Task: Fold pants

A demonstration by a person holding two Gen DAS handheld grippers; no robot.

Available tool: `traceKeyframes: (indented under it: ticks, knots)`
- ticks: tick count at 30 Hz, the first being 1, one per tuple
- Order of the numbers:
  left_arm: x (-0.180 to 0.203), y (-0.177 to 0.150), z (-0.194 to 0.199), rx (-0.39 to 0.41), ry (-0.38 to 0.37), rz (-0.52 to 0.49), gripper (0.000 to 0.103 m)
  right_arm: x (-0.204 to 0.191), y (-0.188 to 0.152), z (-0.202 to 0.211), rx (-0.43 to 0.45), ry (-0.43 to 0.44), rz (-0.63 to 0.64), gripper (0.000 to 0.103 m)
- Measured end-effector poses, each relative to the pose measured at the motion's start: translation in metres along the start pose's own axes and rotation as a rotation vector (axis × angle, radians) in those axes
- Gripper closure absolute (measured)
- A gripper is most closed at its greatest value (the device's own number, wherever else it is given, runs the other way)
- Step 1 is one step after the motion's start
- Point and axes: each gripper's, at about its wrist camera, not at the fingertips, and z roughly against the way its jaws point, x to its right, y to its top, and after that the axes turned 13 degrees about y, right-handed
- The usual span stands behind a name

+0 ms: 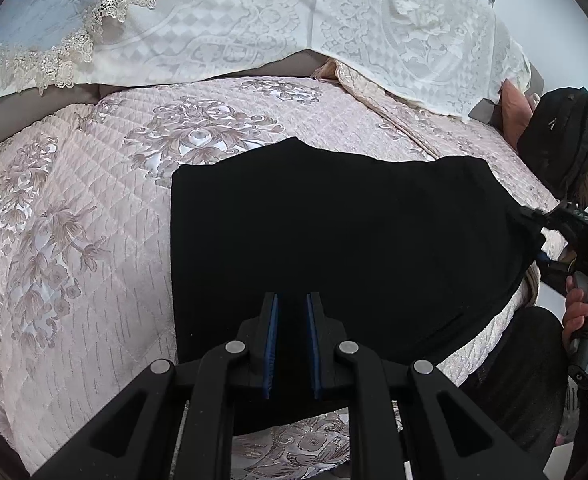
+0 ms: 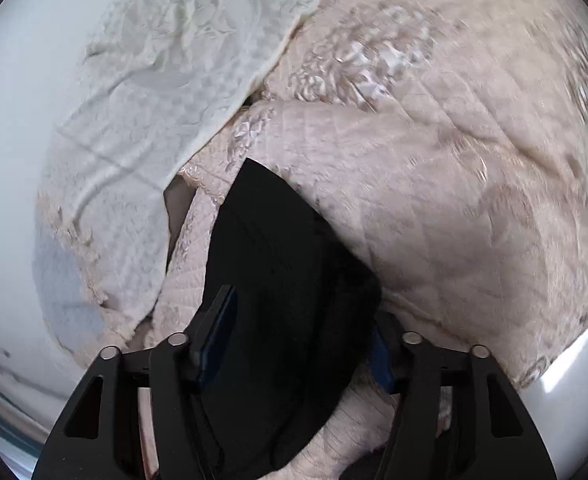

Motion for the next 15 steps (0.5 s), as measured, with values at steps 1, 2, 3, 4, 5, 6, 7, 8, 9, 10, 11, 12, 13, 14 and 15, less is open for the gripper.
traceKeyframes:
  ticks: [1,2,3,4,5,6,7,8,9,10,11,12,13,14,15]
  knots:
    - [-0.001,0.0,0.0,0.001,0.0,0.001,0.087,-0.003,-0.001,-0.002,-0.007,0.0,0.016,0.08]
    - [-0.002,0.0,0.0,0.002,0.0,0.003,0.087,-0.006,-0.002,-0.003,-0.017,0.009,0.028,0.082]
    - [-0.003,-0.001,0.0,0.001,0.002,0.005,0.087,-0.011,-0.003,-0.004,-0.018,0.002,0.049,0.083]
    - [-0.004,0.0,0.0,0.001,0.005,0.008,0.087,-0.015,-0.004,-0.003,-0.015,-0.005,0.073,0.084]
    - [-0.006,0.0,0.0,0.001,0.006,0.012,0.087,-0.021,-0.004,-0.001,-0.012,0.005,0.091,0.084]
    - [-0.009,-0.001,0.001,0.001,0.008,0.02,0.087,-0.026,-0.005,0.0,-0.007,0.02,0.102,0.085]
    - [-0.011,-0.001,0.001,0.001,0.01,0.025,0.087,-0.033,-0.005,0.002,-0.003,0.031,0.122,0.085]
    - [-0.014,-0.001,0.001,0.001,0.012,0.033,0.087,-0.038,-0.005,0.003,-0.002,0.043,0.139,0.085]
    - [-0.017,-0.001,0.001,0.002,0.013,0.039,0.087,-0.046,-0.006,0.004,-0.005,0.065,0.162,0.085]
    - [-0.019,-0.002,0.001,0.001,0.014,0.043,0.087,-0.054,-0.007,0.003,-0.008,0.084,0.181,0.085]
    - [-0.022,-0.002,0.001,0.0,0.016,0.049,0.087,-0.065,-0.008,0.003,-0.016,0.108,0.208,0.085]
    - [-0.025,-0.003,0.0,-0.001,0.018,0.057,0.087,-0.073,-0.01,0.002,-0.022,0.125,0.228,0.085]
    - [-0.028,-0.003,0.0,-0.001,0.021,0.064,0.087,-0.082,-0.012,0.0,-0.034,0.145,0.251,0.085]
    - [-0.031,-0.003,0.0,-0.002,0.022,0.071,0.087,-0.091,-0.015,-0.003,-0.047,0.16,0.276,0.085]
    - [-0.034,-0.004,0.0,-0.001,0.023,0.08,0.087,-0.101,-0.018,-0.005,-0.059,0.172,0.303,0.085]
